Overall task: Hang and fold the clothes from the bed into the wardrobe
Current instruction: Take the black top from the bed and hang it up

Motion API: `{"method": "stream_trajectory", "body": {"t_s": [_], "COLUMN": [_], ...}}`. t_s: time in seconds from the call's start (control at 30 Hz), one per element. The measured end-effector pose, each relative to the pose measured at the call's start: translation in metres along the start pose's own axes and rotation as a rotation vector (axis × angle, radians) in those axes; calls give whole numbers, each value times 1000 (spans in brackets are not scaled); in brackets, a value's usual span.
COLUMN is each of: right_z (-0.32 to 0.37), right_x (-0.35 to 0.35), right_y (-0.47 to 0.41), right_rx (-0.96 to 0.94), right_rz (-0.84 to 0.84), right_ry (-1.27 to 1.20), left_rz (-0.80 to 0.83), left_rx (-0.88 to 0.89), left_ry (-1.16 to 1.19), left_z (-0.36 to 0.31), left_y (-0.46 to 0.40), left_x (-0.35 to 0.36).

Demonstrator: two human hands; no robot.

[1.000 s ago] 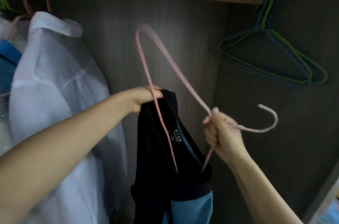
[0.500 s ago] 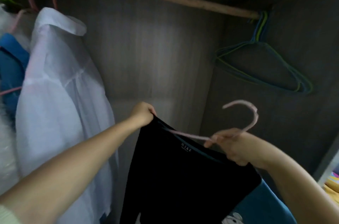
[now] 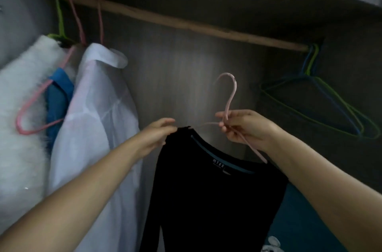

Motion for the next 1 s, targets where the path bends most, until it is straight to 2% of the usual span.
{"method": "stream_trajectory", "body": {"t_s": [0.03, 0.1, 0.2, 0.3, 0.4, 0.5, 0.6, 0.67, 0.77, 0.83, 0.9, 1.0], "right_z": [10, 32, 84, 135, 162, 171, 164, 147, 120, 115, 116, 112], "right_x": [15, 51, 107, 155, 206, 247, 273, 293, 317, 325, 330, 323], "right_y": [-6, -16, -23, -20, -21, -30, -45, -55, -71, -76, -76, -73], "right_rx": [-8, -26, -201, -481, -638, -706, -739, -743, -727, -734, -728, -708], "right_rz": [9, 32, 27, 7, 27, 51, 37, 58, 68, 41, 26, 33], "right_ry": [-44, -156, -140, 44, 159, 204, 263, 376, 527, 549, 581, 563], "left_rz": [-28, 25, 133, 4, -168, -264, -474, -549, -530, -515, -549, -642], "left_rx": [96, 187, 163, 101, 127, 221, 281, 348, 508, 503, 496, 592], "left_ry": [-66, -99, 100, 384, 264, 195, -161, -397, -624, -867, -1119, -1349], "left_z": [-12, -32, -56, -93, -130, -150, -152, -149, -141, -131, -129, -134], "left_y": [8, 32, 69, 81, 86, 90, 81, 80, 82, 78, 77, 88], "left_x": [-4, 5, 9, -21, -60, -97, -129, -142, -154, -162, -165, -159]}}
Point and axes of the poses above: each hand's wrist, its own y-axis away from the middle knuckle, its own x-axis out of the palm, z = x × y, the point moved 8 cm from there along -y, towards the middle knuckle, and after that the axes turned 13 degrees about -z, right-handed, at the moved point
